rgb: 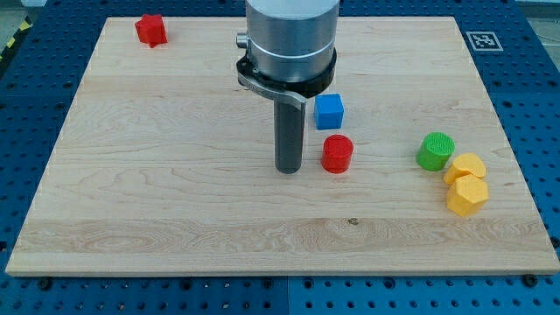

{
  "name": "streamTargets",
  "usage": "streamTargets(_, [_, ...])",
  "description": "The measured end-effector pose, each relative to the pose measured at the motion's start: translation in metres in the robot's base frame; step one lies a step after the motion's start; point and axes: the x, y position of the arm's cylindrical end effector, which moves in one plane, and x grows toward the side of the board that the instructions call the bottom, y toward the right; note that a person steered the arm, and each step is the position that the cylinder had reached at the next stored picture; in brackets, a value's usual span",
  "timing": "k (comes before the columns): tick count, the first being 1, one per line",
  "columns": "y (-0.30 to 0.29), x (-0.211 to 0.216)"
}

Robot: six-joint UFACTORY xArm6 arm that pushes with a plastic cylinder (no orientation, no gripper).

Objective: Move the red circle above the green circle

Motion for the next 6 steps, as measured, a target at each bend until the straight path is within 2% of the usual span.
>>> streamTargets(1, [0.050, -0.018])
streamTargets(2, [0.097, -0.061])
streamTargets(3, [0.095, -0.060])
streamTargets(5, [0.087, -0.018])
streamTargets(6, [0.128, -0.037])
